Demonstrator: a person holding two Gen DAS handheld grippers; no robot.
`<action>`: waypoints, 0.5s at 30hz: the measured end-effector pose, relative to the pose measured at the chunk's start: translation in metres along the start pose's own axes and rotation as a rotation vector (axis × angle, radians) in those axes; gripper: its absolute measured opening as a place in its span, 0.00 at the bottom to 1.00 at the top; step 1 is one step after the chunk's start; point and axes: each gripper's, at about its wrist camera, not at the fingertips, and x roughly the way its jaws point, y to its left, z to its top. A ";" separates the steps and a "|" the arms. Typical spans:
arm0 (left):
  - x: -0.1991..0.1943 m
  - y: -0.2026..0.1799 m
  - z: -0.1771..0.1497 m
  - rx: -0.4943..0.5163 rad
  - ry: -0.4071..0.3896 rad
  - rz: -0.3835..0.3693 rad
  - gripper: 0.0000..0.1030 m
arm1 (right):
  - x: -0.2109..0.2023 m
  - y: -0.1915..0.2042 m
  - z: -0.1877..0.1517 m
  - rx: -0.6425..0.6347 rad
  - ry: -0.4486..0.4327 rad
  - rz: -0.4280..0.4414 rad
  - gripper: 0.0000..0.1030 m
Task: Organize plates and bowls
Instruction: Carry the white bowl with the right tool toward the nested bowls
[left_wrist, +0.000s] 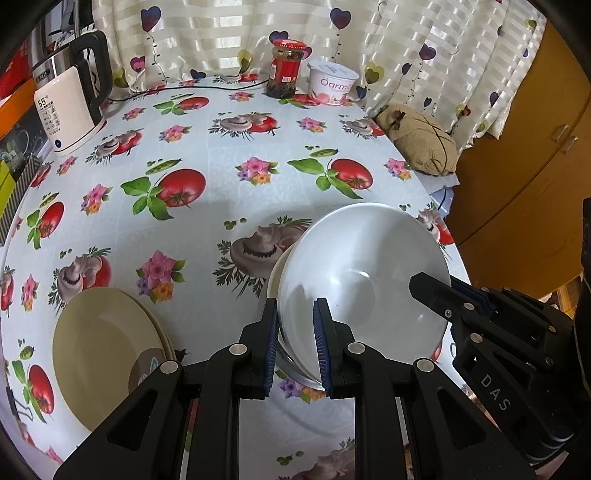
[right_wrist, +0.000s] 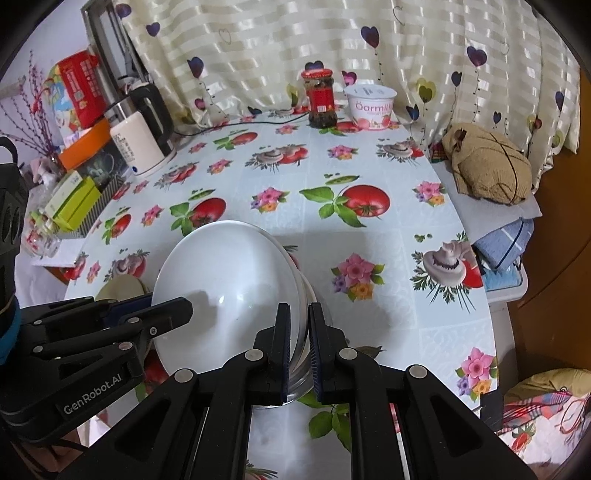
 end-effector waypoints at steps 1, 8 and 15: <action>0.001 0.000 -0.001 0.000 0.001 0.000 0.19 | 0.001 0.000 0.000 0.000 0.004 0.001 0.10; 0.008 0.002 -0.002 -0.002 0.013 -0.002 0.19 | 0.007 -0.001 0.000 -0.011 0.023 0.001 0.11; 0.009 0.004 -0.003 0.000 0.003 0.001 0.19 | 0.013 -0.002 -0.001 -0.017 0.040 0.001 0.13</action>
